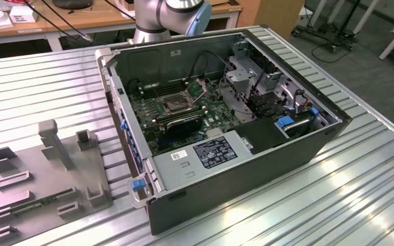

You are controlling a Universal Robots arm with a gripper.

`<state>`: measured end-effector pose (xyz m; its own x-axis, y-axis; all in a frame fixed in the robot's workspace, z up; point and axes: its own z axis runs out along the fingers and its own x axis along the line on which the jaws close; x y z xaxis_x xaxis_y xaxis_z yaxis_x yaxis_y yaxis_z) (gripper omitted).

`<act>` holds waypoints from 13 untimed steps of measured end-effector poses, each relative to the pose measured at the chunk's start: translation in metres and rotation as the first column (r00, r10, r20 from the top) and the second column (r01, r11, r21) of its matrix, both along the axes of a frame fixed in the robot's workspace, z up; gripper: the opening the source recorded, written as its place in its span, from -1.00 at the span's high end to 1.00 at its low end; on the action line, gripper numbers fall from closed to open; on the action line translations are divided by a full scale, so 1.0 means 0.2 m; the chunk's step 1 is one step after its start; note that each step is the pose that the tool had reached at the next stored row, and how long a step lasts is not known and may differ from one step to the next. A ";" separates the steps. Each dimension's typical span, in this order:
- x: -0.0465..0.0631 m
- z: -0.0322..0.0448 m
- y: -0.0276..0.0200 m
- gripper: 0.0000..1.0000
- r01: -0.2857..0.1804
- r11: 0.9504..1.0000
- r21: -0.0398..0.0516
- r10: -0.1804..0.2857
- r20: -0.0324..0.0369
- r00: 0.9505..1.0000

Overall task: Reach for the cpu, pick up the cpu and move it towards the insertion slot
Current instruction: 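Pick up the cpu and move it towards the insertion slot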

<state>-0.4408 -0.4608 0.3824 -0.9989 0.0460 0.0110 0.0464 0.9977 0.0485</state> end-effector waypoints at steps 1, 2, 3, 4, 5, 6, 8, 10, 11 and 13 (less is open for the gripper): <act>0.01 0.000 0.000 -0.09 0.000 1.000 0.000 0.000 0.000 1.000; 0.01 0.000 0.000 -0.09 0.000 1.000 0.000 0.000 0.000 1.000; 0.02 0.000 0.000 -0.09 0.000 1.000 0.000 0.000 0.000 1.000; 0.03 0.000 0.000 -0.09 0.000 1.000 0.000 0.000 0.000 1.000; 0.03 0.000 0.000 -0.09 0.000 1.000 0.000 0.000 0.000 1.000; 0.04 0.000 0.000 -0.09 0.000 1.000 0.000 0.000 0.000 1.000; 0.04 0.000 0.000 -0.09 0.000 1.000 0.000 0.000 0.000 1.000; 0.05 0.000 0.000 -0.09 0.000 1.000 0.000 0.000 0.000 1.000; 0.05 0.000 0.000 -0.09 0.000 1.000 0.000 0.000 0.000 1.000; 0.06 0.000 0.000 -0.09 0.000 1.000 0.000 0.000 0.000 1.000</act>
